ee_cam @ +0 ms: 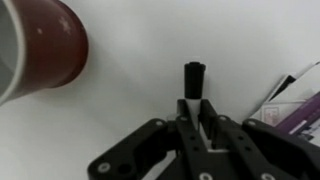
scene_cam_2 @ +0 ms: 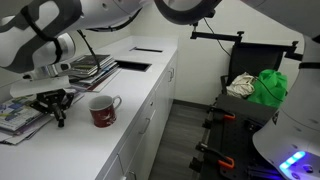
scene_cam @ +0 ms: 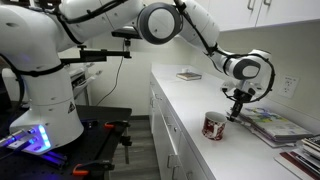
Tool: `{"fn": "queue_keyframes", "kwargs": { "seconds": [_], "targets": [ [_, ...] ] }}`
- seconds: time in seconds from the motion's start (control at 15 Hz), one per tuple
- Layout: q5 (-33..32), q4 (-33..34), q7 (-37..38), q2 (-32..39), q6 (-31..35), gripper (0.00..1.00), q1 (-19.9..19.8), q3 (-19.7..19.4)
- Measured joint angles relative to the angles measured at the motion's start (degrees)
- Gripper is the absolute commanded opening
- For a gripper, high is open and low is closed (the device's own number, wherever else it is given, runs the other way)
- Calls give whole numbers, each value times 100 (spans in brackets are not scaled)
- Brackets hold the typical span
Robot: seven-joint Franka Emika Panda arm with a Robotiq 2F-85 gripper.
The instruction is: Put the marker in the mug
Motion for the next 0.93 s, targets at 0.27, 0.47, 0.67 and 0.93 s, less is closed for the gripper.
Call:
{"fn": "queue_keyframes", "kwargs": {
  "seconds": [0.27, 0.47, 0.67, 0.93],
  "targets": [
    [-205, -378, -968, -510, 258, 5, -63, 16],
    [-205, -960, -2035, -1105, 491, 5, -268, 116],
    [-92, -1674, -3194, -1703, 526, 5, -506, 244],
    [46, -2697, -4679, -2335, 537, 5, -811, 483]
  ]
}}
